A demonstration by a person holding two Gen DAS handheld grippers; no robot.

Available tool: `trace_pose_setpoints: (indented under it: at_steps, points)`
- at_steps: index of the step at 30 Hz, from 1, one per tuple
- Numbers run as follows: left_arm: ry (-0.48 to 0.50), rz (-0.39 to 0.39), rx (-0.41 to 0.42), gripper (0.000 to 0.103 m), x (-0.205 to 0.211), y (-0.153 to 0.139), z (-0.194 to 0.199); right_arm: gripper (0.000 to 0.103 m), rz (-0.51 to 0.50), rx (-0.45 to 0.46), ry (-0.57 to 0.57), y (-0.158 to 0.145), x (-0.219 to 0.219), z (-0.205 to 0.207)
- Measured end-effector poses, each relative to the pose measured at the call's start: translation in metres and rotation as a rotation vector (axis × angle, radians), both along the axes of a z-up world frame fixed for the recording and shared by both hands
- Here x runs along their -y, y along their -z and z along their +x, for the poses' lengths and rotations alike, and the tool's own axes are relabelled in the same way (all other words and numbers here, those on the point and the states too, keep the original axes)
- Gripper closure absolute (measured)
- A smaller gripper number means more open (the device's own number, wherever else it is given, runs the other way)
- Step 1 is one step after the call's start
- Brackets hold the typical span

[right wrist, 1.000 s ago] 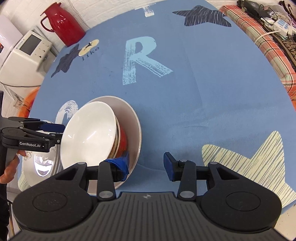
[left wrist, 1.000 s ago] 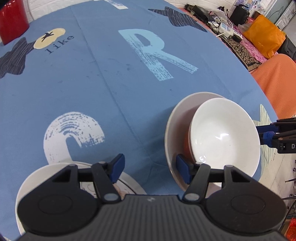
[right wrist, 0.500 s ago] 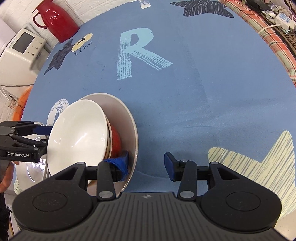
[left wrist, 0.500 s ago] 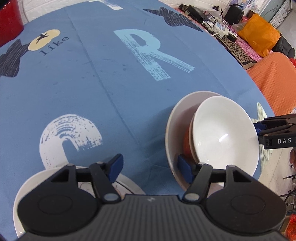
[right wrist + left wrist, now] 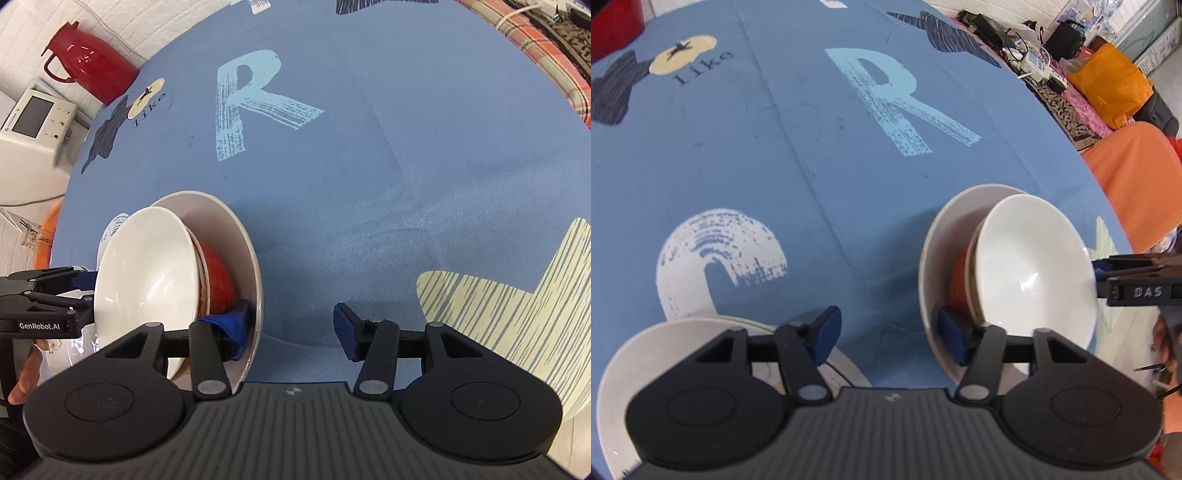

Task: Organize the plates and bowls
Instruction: 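Grasp the rim of the nested bowl stack with both grippers, then carry the nested bowls with both grippers and lower them onto the floral plates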

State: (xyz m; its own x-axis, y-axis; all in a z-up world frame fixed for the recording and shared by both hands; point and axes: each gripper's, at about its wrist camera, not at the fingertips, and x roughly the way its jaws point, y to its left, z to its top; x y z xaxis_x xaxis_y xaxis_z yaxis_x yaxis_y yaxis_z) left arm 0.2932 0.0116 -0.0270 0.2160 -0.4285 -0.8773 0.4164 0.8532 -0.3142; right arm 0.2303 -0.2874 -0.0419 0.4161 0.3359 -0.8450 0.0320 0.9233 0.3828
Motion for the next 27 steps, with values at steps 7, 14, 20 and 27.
trace_pose_setpoints:
  at_steps: [7,14,20,27]
  points:
    - [0.014,-0.039,-0.018,0.094,0.009,-0.005,-0.007,0.071,-0.023,0.029,-0.011,-0.001,-0.003,0.001]
    - [-0.032,-0.078,-0.045,0.103,0.011,-0.004,-0.004,0.103,0.061,0.060,-0.076,0.003,-0.013,-0.004]
    - [-0.043,-0.076,-0.052,0.103,0.012,-0.004,-0.001,0.103,0.121,-0.010,0.009,0.004,-0.011,0.000]
    - [-0.050,-0.072,-0.072,0.103,0.012,-0.005,0.004,0.103,0.115,-0.024,0.020,0.002,-0.014,0.001]
